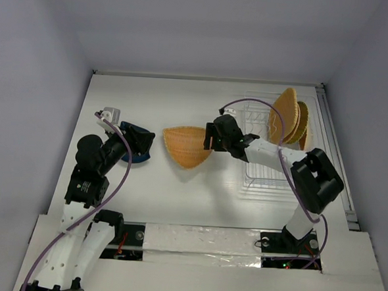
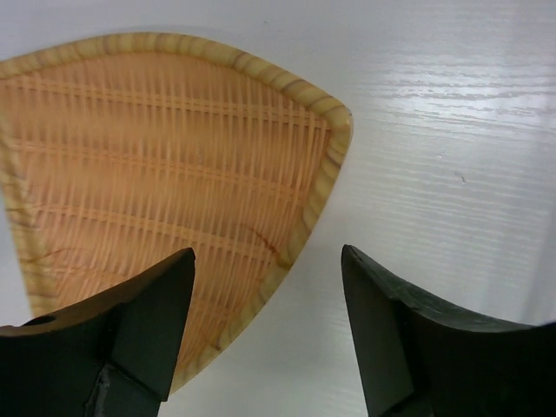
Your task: Unload the plates from the dish rack
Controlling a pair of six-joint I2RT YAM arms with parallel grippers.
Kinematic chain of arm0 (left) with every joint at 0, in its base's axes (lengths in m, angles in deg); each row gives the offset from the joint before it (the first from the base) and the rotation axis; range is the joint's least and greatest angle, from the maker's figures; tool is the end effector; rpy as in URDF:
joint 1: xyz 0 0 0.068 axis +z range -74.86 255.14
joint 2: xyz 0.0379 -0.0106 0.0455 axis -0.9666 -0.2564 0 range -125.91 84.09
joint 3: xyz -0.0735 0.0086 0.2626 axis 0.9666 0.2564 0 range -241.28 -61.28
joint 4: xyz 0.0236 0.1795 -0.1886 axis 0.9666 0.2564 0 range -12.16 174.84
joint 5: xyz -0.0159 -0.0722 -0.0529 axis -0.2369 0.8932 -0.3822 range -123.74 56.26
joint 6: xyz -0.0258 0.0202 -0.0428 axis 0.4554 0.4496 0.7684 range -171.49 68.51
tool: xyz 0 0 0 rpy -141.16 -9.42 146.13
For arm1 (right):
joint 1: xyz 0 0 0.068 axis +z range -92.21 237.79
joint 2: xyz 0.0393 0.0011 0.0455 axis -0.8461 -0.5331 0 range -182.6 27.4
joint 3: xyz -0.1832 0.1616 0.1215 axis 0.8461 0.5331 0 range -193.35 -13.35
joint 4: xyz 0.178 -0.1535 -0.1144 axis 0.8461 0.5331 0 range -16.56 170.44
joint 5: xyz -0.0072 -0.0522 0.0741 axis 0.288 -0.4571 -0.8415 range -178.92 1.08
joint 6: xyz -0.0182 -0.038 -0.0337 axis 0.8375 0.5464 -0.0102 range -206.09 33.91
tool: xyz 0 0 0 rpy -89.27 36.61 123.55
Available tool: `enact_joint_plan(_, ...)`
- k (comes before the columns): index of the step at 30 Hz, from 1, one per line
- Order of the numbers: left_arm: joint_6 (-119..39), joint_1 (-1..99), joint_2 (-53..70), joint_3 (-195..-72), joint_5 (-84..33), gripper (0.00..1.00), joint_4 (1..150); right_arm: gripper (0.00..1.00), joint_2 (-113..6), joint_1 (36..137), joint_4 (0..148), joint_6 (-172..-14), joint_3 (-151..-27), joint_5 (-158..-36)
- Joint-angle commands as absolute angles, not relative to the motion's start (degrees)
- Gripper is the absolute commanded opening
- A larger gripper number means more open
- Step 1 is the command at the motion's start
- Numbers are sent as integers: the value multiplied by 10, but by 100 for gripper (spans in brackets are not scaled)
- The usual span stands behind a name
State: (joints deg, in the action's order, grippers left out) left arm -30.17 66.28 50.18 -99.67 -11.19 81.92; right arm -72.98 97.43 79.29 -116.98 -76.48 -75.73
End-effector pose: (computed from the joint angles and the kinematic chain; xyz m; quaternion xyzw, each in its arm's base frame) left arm 0.1434 -0.0361 0.3405 0.0629 0.7020 -0.3143 0.6360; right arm 0.2966 0.2350 0.1985 -0.0239 0.9121 0.1423 0.3836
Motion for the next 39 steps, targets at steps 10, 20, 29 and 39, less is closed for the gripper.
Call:
enact_joint_plan(10,-301,668,501,-1012,-92,46,788,3,-459,991,857,-1139,-747,-505)
enact_joint_plan(20,-303,668,506,-1012,-98,43,791,50,-321,804,903,-1097,-737,-529)
enact_joint_plan(29,-302,668,506,-1011,-94,41,790,70,-394,748,917,-1080,-737,-506)
enact_joint_plan(39,-302,668,506,-1011,-95,41,790,64,-493,709,915,-1068,-766,-459)
